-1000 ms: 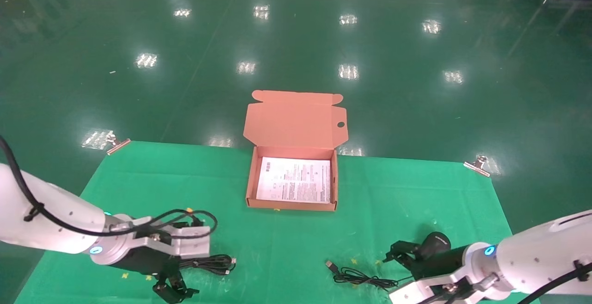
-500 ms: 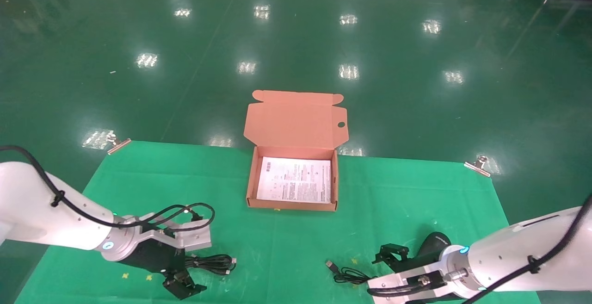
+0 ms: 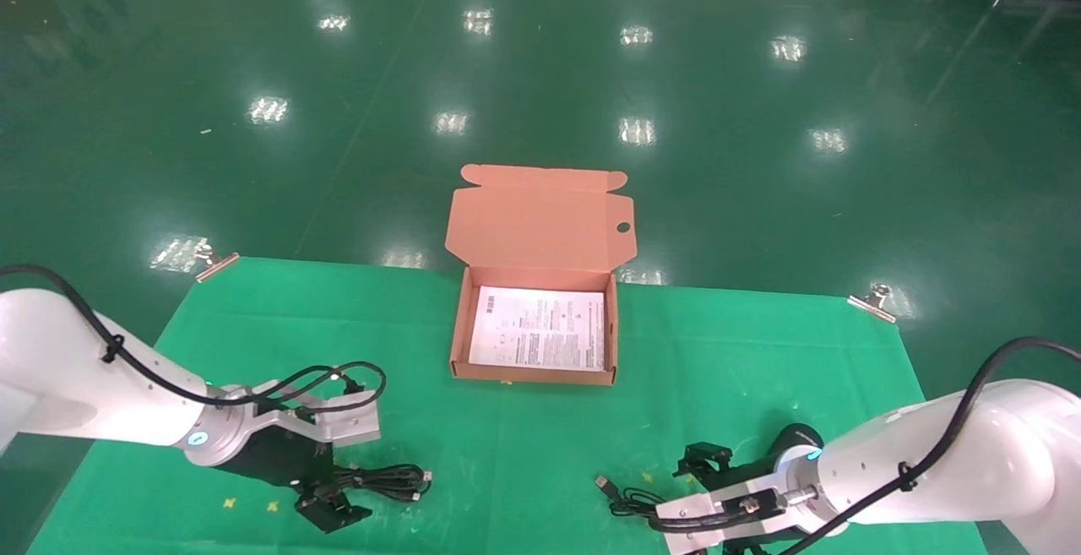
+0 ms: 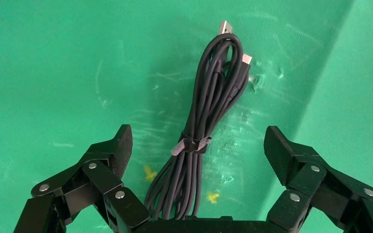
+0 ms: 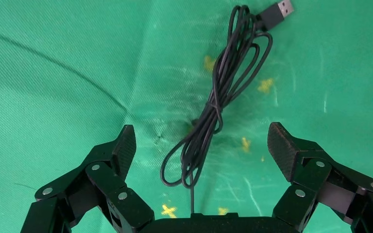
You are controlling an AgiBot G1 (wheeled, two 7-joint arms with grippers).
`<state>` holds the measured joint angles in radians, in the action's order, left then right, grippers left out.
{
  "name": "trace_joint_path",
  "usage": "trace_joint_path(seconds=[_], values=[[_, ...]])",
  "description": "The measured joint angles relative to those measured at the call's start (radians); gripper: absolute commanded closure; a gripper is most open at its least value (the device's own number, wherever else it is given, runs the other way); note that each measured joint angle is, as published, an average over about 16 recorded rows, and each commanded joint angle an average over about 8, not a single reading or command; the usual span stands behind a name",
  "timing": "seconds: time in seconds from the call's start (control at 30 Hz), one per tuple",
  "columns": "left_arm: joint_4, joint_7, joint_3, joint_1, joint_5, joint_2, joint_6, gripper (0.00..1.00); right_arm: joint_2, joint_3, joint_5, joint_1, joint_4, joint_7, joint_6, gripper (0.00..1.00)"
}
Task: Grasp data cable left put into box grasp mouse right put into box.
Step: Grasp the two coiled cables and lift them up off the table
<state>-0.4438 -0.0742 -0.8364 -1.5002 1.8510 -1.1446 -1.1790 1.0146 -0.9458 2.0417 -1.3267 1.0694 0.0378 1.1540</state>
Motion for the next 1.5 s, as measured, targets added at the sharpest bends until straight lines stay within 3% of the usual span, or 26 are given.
trace_joint_path(seconds=[1.5], values=[[-0.012,-0.002,-0.001,0.002,0.000,0.003,-0.003,1.00,-0.004,0.001,-0.001,-0.002,0.007,-0.002,0.004,1.00]])
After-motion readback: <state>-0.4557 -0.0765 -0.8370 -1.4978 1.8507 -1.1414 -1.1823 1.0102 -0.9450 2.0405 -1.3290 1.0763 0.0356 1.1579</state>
